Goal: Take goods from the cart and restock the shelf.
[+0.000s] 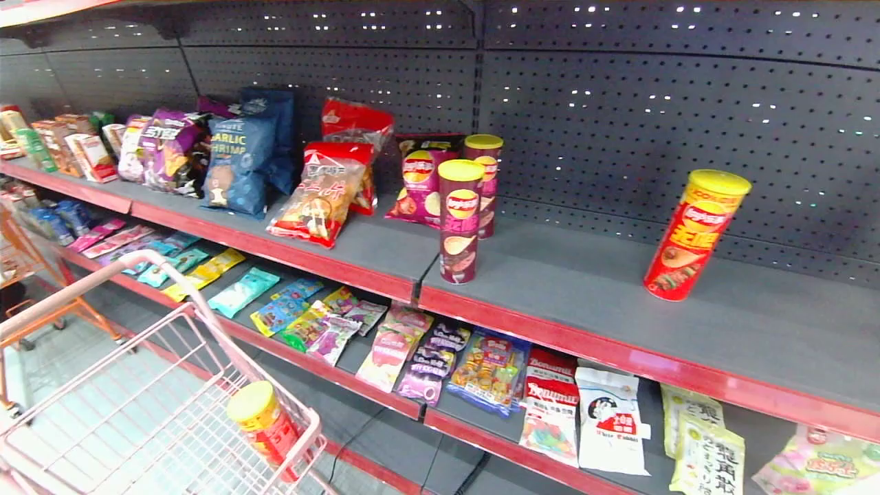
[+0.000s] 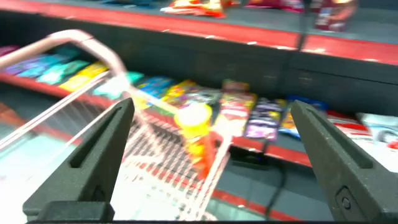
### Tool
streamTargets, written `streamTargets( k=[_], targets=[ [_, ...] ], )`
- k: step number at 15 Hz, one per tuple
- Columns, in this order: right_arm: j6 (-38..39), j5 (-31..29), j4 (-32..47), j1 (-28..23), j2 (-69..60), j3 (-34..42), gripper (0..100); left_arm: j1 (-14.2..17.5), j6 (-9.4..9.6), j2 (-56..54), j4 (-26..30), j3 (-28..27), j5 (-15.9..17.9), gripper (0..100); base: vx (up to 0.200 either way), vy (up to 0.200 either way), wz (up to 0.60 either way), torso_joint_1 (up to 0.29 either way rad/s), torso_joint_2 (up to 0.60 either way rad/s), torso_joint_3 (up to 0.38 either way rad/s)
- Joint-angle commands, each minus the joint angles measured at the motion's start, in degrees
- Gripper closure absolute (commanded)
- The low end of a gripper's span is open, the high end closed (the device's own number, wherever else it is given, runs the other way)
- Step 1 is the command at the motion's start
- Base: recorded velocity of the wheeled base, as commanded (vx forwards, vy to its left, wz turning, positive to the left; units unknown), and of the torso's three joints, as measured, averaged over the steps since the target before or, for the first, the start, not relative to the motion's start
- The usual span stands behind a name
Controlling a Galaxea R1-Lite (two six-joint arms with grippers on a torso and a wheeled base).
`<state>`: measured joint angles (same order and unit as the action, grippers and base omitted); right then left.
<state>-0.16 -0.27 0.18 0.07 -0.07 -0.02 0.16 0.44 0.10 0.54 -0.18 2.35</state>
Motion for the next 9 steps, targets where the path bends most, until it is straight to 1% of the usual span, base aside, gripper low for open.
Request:
streamTargets(
  k=[1, 3, 8, 9],
  targets=[
    [-0.02, 0.0, -0.01, 0.01, 0.07, 0.02, 0, 0.02, 0.0, 0.08, -0.01, 0.01, 0.02, 0, 0.0, 0.0, 0.6, 0.002, 0.0, 0.002],
    [-0.02, 0.0, -0.01, 0.01, 0.07, 0.02, 0, 0.02, 0.0, 0.08, -0.01, 0.01, 0.02, 0, 0.0, 0.0, 0.6, 0.002, 0.01, 0.005],
    [0.25, -0.08, -0.09, 0.01, 0.07, 0.02, 0, 0.02, 0.0, 0.08, -0.01, 0.01, -0.07, 0, 0.0, 0.0, 0.0, 0.0, 0.0, 0.0],
    [0.25, -0.08, -0.09, -0.07, 0.07, 0.02, 0, 0.02, 0.0, 0.08, -0.01, 0.01, -0.07, 0, 0.0, 0.0, 0.0, -0.105, 0.26, 0.139]
  ],
)
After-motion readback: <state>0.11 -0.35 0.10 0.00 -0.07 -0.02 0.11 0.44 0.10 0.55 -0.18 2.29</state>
